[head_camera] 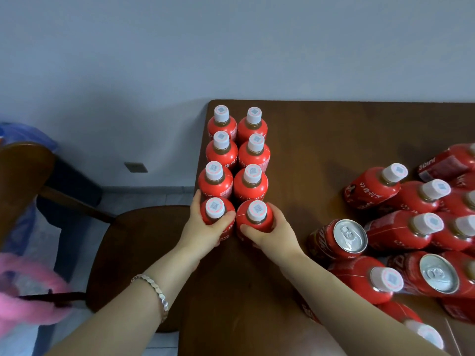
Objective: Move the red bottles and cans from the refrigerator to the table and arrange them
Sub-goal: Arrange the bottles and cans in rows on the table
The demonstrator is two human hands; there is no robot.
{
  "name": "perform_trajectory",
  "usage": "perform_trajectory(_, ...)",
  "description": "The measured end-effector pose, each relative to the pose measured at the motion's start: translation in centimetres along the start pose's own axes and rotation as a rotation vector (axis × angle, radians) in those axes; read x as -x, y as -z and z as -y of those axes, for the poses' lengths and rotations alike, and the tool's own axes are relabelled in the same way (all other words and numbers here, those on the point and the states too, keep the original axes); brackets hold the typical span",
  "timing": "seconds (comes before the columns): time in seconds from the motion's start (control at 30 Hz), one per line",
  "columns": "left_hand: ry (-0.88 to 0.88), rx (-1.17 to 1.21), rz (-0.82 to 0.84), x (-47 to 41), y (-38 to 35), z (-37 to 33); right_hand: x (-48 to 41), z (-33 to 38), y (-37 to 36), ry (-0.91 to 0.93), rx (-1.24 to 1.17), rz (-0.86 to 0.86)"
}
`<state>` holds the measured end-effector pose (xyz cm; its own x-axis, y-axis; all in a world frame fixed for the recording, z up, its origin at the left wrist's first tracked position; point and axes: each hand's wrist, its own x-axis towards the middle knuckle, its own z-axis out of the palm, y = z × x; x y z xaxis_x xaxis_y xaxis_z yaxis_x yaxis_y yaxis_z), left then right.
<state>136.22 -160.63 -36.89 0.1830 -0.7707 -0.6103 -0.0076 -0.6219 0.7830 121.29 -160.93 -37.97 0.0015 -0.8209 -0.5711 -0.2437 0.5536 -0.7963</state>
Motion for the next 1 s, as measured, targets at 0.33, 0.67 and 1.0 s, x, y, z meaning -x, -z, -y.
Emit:
perform_trajectory(0.33, 0.048, -0.07, 0.028, 0.1, 0.2, -0.4, -0.8, 0.0, -0.7, -0.029, -0.013, -0.028)
perform_trajectory(0.67, 0.133, -0.25, -0.199, 1.1, -0.9, -0.8, 0.8, 2.6, 1.5, -0.206, 0.296, 0.104)
perform_trajectory(1.0, -0.487, -0.816, 0.115, 11.8, -10.2, -2.7, 8.9, 2.1, 17.4, 0.335, 0.923, -0.169)
